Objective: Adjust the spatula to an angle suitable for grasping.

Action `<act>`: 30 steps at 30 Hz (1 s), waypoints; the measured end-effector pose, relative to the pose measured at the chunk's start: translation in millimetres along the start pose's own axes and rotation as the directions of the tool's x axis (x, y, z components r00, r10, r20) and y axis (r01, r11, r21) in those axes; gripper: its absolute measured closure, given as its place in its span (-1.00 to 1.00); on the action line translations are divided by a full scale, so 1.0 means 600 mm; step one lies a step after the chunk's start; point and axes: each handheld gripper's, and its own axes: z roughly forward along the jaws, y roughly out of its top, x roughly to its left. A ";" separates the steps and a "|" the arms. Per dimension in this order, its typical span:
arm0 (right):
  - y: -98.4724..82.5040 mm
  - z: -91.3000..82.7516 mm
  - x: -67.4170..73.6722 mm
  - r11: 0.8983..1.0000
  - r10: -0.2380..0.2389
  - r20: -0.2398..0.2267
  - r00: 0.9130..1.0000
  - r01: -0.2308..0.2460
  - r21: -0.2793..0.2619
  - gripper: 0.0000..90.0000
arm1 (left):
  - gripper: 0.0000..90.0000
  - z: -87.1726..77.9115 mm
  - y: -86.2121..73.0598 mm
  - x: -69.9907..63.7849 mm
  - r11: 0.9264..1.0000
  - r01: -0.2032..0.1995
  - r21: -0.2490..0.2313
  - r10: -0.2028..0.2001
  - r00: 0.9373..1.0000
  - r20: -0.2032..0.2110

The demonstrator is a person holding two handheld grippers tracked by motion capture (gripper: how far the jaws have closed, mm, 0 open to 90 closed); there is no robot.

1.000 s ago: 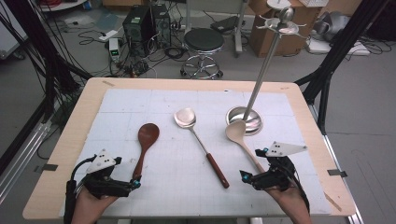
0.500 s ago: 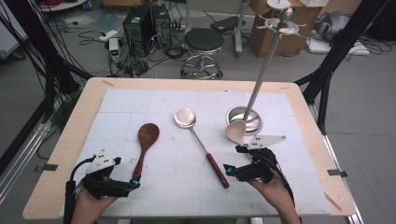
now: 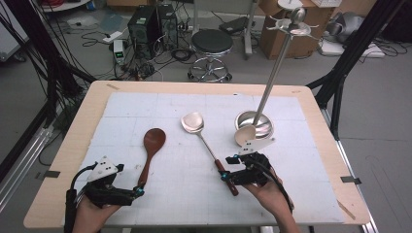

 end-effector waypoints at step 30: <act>-0.016 0.063 0.023 0.990 0.012 -0.003 1.000 -0.011 0.141 1.00 | -0.96 0.000 -0.002 -0.005 1.000 -0.003 0.003 0.003 1.000 -0.001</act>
